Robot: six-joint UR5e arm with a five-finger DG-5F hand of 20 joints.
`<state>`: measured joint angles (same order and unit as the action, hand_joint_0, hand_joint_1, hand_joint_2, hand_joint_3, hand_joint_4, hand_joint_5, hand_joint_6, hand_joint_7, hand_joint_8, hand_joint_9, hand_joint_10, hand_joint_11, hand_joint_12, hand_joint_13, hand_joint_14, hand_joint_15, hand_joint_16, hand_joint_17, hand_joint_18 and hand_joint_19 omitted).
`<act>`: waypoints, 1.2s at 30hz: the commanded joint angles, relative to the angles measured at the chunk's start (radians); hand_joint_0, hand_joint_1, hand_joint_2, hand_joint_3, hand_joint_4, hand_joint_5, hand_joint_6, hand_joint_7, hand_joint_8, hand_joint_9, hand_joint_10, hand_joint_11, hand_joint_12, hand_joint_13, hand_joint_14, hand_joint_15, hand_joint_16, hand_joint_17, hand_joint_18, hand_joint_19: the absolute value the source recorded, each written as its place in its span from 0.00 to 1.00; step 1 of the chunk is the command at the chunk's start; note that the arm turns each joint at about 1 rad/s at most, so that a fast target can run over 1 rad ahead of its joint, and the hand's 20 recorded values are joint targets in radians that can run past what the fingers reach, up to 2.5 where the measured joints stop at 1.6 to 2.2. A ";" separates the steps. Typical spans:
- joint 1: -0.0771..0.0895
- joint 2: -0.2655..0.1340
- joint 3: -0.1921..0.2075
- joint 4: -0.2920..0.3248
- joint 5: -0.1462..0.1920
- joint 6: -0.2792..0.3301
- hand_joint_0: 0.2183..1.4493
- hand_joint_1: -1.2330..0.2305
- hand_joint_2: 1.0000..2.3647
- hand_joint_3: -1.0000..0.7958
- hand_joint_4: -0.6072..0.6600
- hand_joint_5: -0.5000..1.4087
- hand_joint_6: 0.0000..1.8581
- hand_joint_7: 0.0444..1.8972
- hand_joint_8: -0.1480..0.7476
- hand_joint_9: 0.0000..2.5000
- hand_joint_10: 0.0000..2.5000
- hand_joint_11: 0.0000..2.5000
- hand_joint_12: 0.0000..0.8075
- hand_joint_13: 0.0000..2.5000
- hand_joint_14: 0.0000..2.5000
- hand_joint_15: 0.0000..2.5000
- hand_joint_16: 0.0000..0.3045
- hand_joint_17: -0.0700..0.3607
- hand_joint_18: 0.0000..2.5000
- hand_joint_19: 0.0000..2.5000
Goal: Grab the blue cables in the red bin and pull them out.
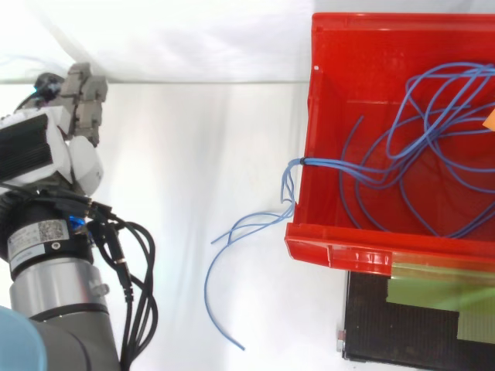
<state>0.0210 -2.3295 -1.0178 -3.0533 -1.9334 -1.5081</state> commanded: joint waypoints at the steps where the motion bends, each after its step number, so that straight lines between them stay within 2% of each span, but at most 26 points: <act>1: -0.019 -0.001 0.018 -0.065 -0.030 -0.125 0.44 0.30 0.00 0.00 0.64 0.48 0.00 0.08 0.47 0.19 0.00 0.04 0.46 0.06 0.00 0.08 0.18 0.44 0.00 0.15; 2: -0.027 -0.001 0.019 -0.079 -0.042 -0.165 0.44 0.30 0.00 0.00 0.64 0.49 0.00 0.09 0.47 0.20 0.00 0.04 0.46 0.06 0.00 0.08 0.18 0.44 0.00 0.15; 6: -0.039 0.001 0.019 -0.094 -0.059 -0.248 0.44 0.29 0.00 0.00 0.64 0.51 0.00 0.12 0.47 0.20 0.00 0.05 0.45 0.06 0.00 0.08 0.18 0.44 0.01 0.14; 7: -0.046 0.001 0.019 -0.107 -0.068 -0.289 0.44 0.29 0.00 0.00 0.64 0.51 0.01 0.13 0.47 0.20 0.00 0.05 0.46 0.06 0.00 0.08 0.18 0.44 0.01 0.14; 9: -0.053 0.001 0.019 -0.117 -0.071 -0.318 0.44 0.28 0.00 0.00 0.64 0.52 0.01 0.14 0.47 0.20 0.00 0.06 0.45 0.06 0.00 0.08 0.17 0.44 0.01 0.14; 17: -0.065 0.001 0.042 -0.173 -0.079 -0.367 0.44 0.24 0.00 0.00 0.64 0.55 0.01 0.20 0.46 0.20 0.00 0.07 0.45 0.07 0.00 0.09 0.17 0.44 0.02 0.15; 19: -0.070 0.001 0.081 -0.248 -0.079 -0.387 0.44 0.23 0.00 0.00 0.63 0.55 0.01 0.21 0.46 0.20 0.00 0.07 0.45 0.07 0.00 0.09 0.17 0.44 0.02 0.15; 22: -0.072 0.001 0.104 -0.285 -0.078 -0.406 0.43 0.22 0.00 0.00 0.63 0.56 0.01 0.22 0.46 0.20 0.00 0.07 0.45 0.07 0.00 0.09 0.18 0.44 0.02 0.15; 28: -0.073 0.001 0.127 -0.308 -0.076 -0.436 0.42 0.20 0.00 0.00 0.63 0.56 0.01 0.23 0.46 0.20 0.00 0.07 0.45 0.07 0.00 0.08 0.18 0.44 0.03 0.15; 36: -0.078 0.001 0.151 -0.331 -0.071 -0.576 0.42 0.18 0.00 0.00 0.62 0.57 0.01 0.24 0.46 0.20 0.00 0.08 0.45 0.08 0.00 0.09 0.17 0.44 0.03 0.15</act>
<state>-0.0536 -2.3286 -0.8780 -3.3789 -2.0070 -2.0322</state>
